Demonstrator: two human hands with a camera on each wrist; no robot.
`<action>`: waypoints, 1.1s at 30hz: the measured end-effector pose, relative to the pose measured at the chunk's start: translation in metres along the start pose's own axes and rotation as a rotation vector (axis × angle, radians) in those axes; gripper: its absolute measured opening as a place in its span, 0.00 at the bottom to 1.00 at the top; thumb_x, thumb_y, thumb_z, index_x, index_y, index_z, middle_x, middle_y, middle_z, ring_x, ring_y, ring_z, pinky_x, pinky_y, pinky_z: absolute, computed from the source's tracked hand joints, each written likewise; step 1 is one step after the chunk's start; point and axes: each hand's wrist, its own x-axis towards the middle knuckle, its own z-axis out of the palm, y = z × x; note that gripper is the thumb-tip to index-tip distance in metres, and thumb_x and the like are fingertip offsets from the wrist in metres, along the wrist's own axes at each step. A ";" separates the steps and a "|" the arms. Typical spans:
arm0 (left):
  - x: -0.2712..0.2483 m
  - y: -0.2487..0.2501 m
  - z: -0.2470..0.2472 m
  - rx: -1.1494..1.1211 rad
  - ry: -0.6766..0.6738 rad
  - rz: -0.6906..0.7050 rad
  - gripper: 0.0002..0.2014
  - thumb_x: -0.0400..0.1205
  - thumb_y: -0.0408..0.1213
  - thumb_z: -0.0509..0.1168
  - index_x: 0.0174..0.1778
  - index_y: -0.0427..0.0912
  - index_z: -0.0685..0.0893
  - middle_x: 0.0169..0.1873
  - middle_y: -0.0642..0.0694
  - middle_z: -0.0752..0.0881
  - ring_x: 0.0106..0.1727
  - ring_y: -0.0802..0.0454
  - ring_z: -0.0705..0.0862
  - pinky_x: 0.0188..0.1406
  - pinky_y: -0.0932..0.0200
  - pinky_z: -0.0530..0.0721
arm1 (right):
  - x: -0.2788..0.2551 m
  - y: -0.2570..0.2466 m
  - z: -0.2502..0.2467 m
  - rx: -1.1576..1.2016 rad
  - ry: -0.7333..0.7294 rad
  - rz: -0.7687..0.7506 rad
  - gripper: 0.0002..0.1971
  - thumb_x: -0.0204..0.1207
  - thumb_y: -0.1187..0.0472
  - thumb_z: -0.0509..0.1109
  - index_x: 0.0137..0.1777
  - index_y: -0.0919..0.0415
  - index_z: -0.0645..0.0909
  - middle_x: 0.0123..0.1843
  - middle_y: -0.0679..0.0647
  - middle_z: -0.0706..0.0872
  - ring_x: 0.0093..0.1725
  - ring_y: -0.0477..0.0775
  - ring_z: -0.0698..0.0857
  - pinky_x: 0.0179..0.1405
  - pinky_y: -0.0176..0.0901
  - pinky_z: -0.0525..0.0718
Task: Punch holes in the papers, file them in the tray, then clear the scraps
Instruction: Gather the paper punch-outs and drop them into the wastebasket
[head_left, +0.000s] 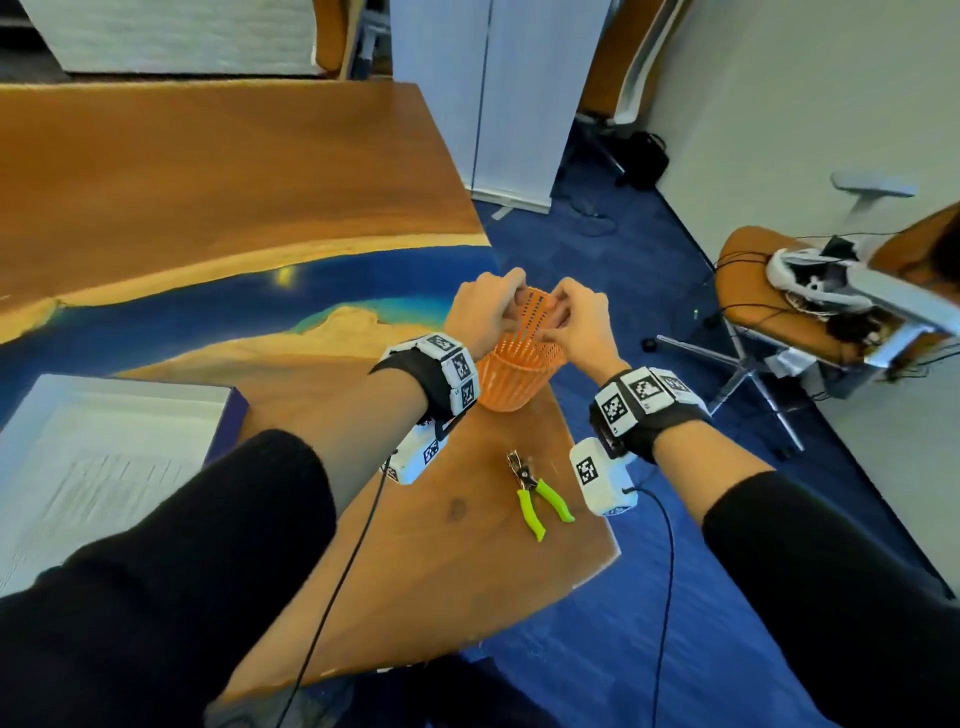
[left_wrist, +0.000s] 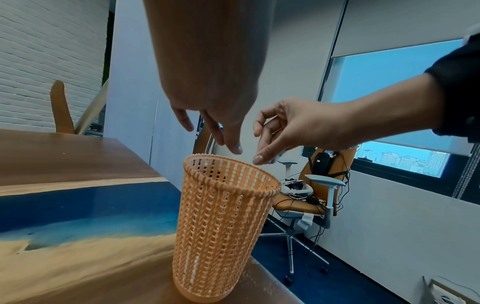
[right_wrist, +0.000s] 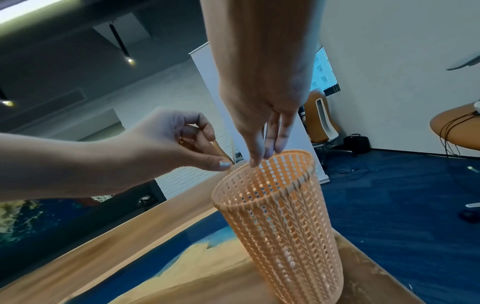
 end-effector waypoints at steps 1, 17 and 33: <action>0.000 -0.001 0.001 0.001 -0.002 -0.006 0.14 0.71 0.30 0.74 0.46 0.39 0.76 0.37 0.44 0.89 0.40 0.45 0.86 0.42 0.48 0.83 | 0.000 0.002 0.000 0.001 -0.004 0.002 0.18 0.57 0.73 0.81 0.40 0.64 0.75 0.28 0.60 0.85 0.37 0.59 0.86 0.40 0.54 0.83; -0.076 -0.068 0.005 0.183 0.125 -0.108 0.08 0.85 0.43 0.58 0.56 0.44 0.78 0.53 0.49 0.81 0.53 0.47 0.80 0.51 0.51 0.72 | 0.006 -0.061 0.054 0.095 -0.043 -0.267 0.05 0.73 0.66 0.71 0.38 0.65 0.80 0.34 0.54 0.83 0.34 0.48 0.77 0.34 0.35 0.73; -0.247 -0.191 -0.010 0.184 -0.057 -0.695 0.19 0.79 0.37 0.67 0.64 0.34 0.75 0.65 0.39 0.75 0.63 0.40 0.77 0.59 0.46 0.78 | -0.030 -0.121 0.254 -0.164 -0.695 -0.367 0.09 0.78 0.68 0.66 0.53 0.69 0.85 0.54 0.66 0.85 0.53 0.64 0.83 0.53 0.52 0.79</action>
